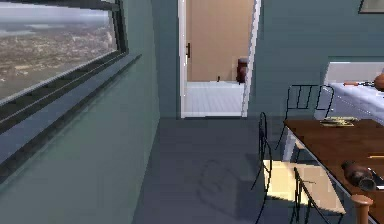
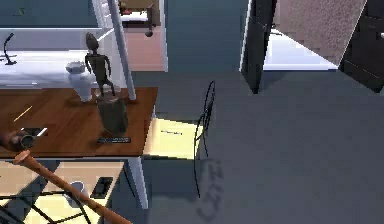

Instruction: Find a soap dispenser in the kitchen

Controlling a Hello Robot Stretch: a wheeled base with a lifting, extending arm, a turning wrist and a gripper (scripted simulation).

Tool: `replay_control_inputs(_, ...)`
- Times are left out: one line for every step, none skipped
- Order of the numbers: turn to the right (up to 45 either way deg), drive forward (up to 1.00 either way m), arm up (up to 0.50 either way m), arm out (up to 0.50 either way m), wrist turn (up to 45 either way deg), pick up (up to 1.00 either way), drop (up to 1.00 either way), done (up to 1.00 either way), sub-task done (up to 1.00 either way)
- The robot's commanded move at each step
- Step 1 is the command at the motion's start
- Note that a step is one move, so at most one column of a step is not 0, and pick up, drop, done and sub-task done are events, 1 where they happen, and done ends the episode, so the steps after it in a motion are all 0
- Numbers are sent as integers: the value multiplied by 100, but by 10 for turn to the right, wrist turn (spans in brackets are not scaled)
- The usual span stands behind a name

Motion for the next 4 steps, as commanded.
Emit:
replay_control_inputs(60,0,0,0,0,0,0,0,0)
replay_control_inputs(0,100,0,0,0,0,0,0,0)
replay_control_inputs(60,0,0,0,0,0,0,0,0)
replay_control_inputs(30,0,0,0,0,0,0,0,0)
